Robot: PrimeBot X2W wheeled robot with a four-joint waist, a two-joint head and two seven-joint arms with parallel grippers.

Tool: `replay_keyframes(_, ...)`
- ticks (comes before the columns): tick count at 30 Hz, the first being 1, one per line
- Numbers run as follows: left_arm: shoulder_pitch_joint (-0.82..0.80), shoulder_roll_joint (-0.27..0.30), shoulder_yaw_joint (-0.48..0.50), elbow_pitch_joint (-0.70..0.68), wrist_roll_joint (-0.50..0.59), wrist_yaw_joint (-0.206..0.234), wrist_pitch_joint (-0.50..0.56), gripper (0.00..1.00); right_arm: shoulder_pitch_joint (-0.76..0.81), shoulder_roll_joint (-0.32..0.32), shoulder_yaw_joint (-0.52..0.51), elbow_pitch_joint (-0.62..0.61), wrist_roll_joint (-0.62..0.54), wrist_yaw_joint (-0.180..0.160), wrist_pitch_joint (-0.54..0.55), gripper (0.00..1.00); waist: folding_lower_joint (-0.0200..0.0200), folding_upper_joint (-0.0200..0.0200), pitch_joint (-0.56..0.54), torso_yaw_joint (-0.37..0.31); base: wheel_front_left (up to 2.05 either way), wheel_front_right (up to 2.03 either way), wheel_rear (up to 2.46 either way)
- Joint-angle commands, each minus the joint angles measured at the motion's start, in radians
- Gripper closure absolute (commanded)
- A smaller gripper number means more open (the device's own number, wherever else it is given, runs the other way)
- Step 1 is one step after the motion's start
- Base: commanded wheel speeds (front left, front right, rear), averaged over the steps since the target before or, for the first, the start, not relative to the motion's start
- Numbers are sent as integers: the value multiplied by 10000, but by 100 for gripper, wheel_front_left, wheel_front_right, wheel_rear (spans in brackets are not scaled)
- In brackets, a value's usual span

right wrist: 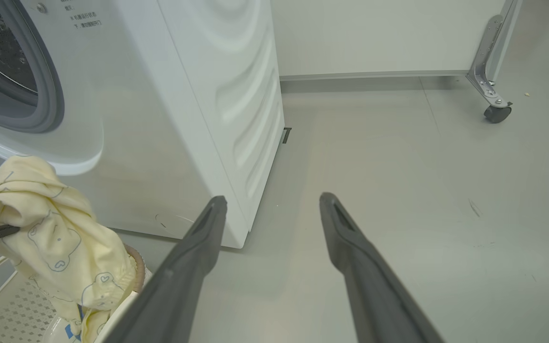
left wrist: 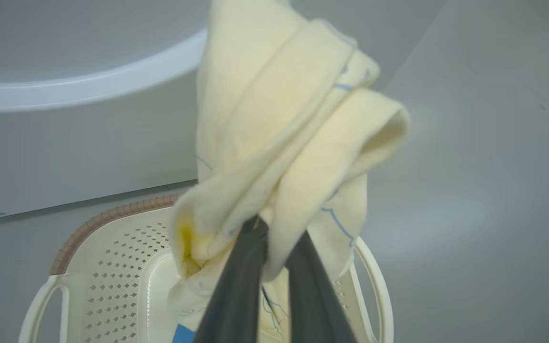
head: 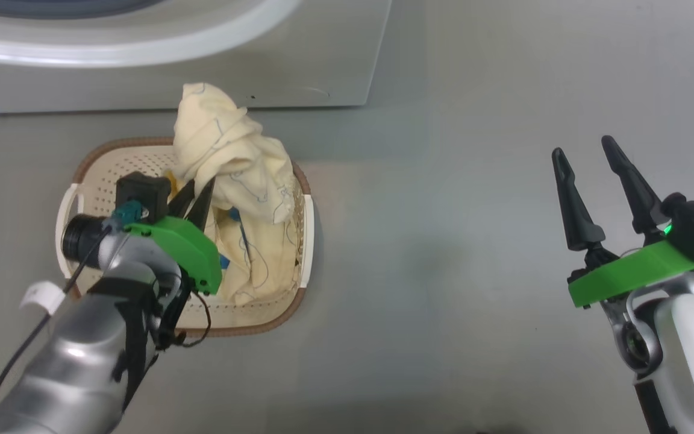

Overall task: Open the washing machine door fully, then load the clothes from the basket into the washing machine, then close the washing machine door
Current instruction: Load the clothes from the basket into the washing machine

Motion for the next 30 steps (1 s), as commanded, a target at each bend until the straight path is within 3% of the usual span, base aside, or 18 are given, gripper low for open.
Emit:
replay_keyframes(1,286,440,450,-286,202,95,-139,100,272,-128,113,-227,102,-4,-13,0,1,-1,-638,287,0,0,0)
replay_keyframes(6,1569,475,2034,-1738,1404,354,-140,100,584,-177,155,-93,218,-4,-5,0,1,-1,-1505,483,0,0,0)
replay_keyframes(16,3913,310,4437,-3924,3219,460,-140,100,1148,-134,372,265,502,-4,-181,0,1,-1,-2985,625,0,0,0)
replay_keyframes(30,6703,-86,6176,-5656,4403,362,-141,100,1825,24,400,686,779,-4,-421,0,1,-1,-4366,762,0,0,0)
